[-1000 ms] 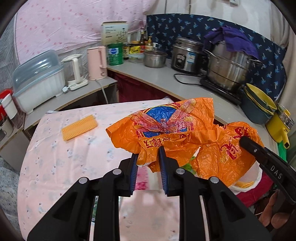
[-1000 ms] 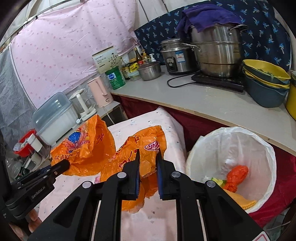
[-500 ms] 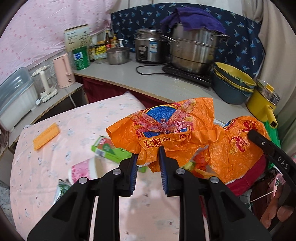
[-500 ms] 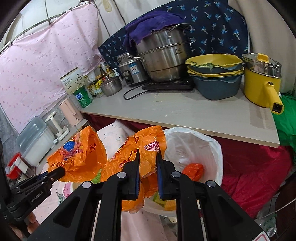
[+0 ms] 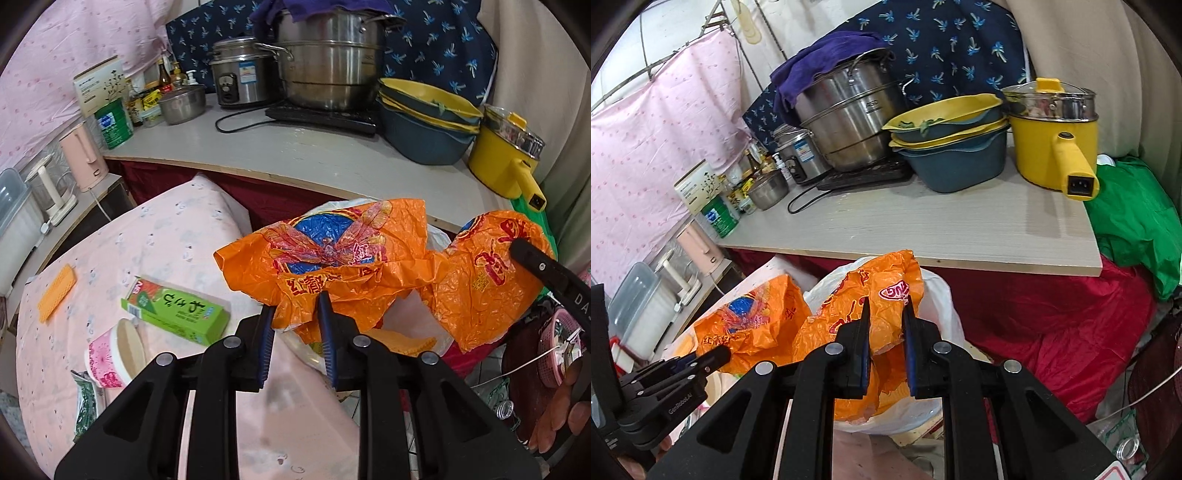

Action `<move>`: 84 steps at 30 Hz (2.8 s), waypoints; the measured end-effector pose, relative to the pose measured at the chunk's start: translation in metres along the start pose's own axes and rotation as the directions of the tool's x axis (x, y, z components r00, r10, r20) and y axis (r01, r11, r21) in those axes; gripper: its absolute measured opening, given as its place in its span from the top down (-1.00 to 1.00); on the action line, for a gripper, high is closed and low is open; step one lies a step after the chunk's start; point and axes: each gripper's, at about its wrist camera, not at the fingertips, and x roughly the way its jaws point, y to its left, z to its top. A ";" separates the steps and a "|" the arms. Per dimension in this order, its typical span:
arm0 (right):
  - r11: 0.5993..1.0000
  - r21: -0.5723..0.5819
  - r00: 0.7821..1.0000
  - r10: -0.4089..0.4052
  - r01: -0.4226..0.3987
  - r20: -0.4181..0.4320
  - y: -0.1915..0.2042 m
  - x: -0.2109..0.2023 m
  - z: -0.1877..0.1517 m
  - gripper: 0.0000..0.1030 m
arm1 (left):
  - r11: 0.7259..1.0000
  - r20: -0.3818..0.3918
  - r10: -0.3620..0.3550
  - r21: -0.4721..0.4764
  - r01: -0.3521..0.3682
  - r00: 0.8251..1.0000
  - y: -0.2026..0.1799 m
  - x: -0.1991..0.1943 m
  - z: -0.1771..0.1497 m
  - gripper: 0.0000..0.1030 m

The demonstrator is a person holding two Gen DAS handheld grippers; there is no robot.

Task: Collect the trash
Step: 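Open the left tool then the right tool to drop the orange bags into the bin, then move both open tools back over the table toward the green foil packet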

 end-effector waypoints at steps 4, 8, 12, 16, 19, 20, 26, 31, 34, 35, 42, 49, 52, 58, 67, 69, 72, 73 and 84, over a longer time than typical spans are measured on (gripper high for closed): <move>1.000 0.007 1.000 -0.013 0.013 0.001 -0.008 0.002 0.001 0.73 | 1.000 -0.020 -0.010 0.014 0.010 1.000 -0.013 0.014 0.003 0.51; 1.000 0.014 1.000 -0.022 0.022 -0.002 -0.015 0.005 0.002 0.73 | 1.000 -0.022 -0.023 0.019 0.023 1.000 -0.020 0.023 0.005 0.49; 0.999 0.018 1.000 -0.029 0.029 -0.004 -0.018 0.009 0.003 0.73 | 1.000 -0.006 -0.006 0.015 0.006 1.000 -0.020 0.026 0.007 0.08; 0.999 0.028 1.000 -0.031 0.031 0.003 -0.019 0.012 0.005 0.72 | 1.000 0.006 0.004 -0.003 -0.004 1.000 -0.014 0.027 0.009 -0.09; 0.999 0.026 1.000 -0.026 0.026 0.005 -0.016 0.015 0.006 0.72 | 1.000 0.003 0.012 -0.026 -0.012 1.000 -0.007 0.029 0.009 -0.09; 0.999 0.023 1.000 -0.024 0.023 0.003 -0.014 0.016 0.007 0.72 | 0.999 0.002 0.012 -0.034 -0.012 1.000 -0.004 0.029 0.008 -0.09; 1.000 -0.016 0.999 0.005 -0.005 -0.034 0.006 0.033 0.004 0.69 | 0.997 0.001 0.030 -0.068 -0.030 1.000 0.012 0.027 0.004 -0.11; 0.999 -0.042 0.998 0.026 -0.028 -0.058 0.027 0.049 0.000 0.59 | 0.995 0.005 0.048 -0.088 -0.048 0.999 0.024 0.025 0.001 -0.22; 0.998 -0.053 0.998 0.032 -0.035 -0.058 0.036 0.055 0.000 0.36 | 0.994 0.006 0.053 -0.099 -0.052 0.999 0.031 0.023 -0.001 -0.26; 0.998 -0.055 0.998 0.035 -0.038 -0.057 0.039 0.055 0.000 0.32 | 0.993 0.008 0.056 -0.102 -0.055 0.998 0.033 0.022 -0.001 -0.28; 0.996 -0.069 0.998 0.049 -0.052 -0.045 0.055 0.055 0.004 0.15 | 0.990 0.012 0.067 -0.126 -0.065 0.998 0.047 0.018 -0.006 -0.33; 0.992 -0.101 0.996 0.066 -0.071 -0.054 0.073 0.048 -0.002 0.07 | 0.985 0.013 0.077 -0.157 -0.074 0.997 0.064 0.008 -0.015 -0.34; 0.990 -0.115 0.995 0.078 -0.085 -0.058 0.083 0.044 -0.006 0.06 | 0.981 0.014 0.085 -0.174 -0.081 0.996 0.074 0.003 -0.021 -0.34; 0.980 -0.160 0.992 0.105 -0.116 -0.075 0.109 0.039 -0.017 0.06 | 0.970 0.015 0.105 -0.221 -0.099 0.994 0.100 -0.009 -0.034 -0.34; 0.958 -0.228 0.981 0.149 -0.174 -0.121 0.160 0.037 -0.041 0.03 | 0.947 0.008 0.153 -0.288 -0.144 0.988 0.150 -0.027 -0.058 -0.34; 0.951 -0.245 0.978 0.160 -0.189 -0.132 0.174 0.037 -0.047 0.03 | 0.939 0.005 0.166 -0.305 -0.156 0.986 0.162 -0.032 -0.065 -0.34; 0.940 -0.267 0.972 0.179 -0.215 -0.152 0.193 0.036 -0.057 0.02 | 0.929 0.004 0.196 -0.322 -0.185 0.981 0.181 -0.040 -0.076 -0.34; 0.935 -0.274 0.970 0.185 -0.224 -0.160 0.198 0.036 -0.061 0.02 | 0.925 0.001 0.204 -0.328 -0.192 0.979 0.186 -0.042 -0.079 -0.34; 0.870 -0.340 0.915 0.254 -0.358 -0.312 0.270 0.042 -0.128 0.02 | 0.865 -0.051 0.295 -0.411 -0.289 0.954 0.255 -0.067 -0.131 -0.35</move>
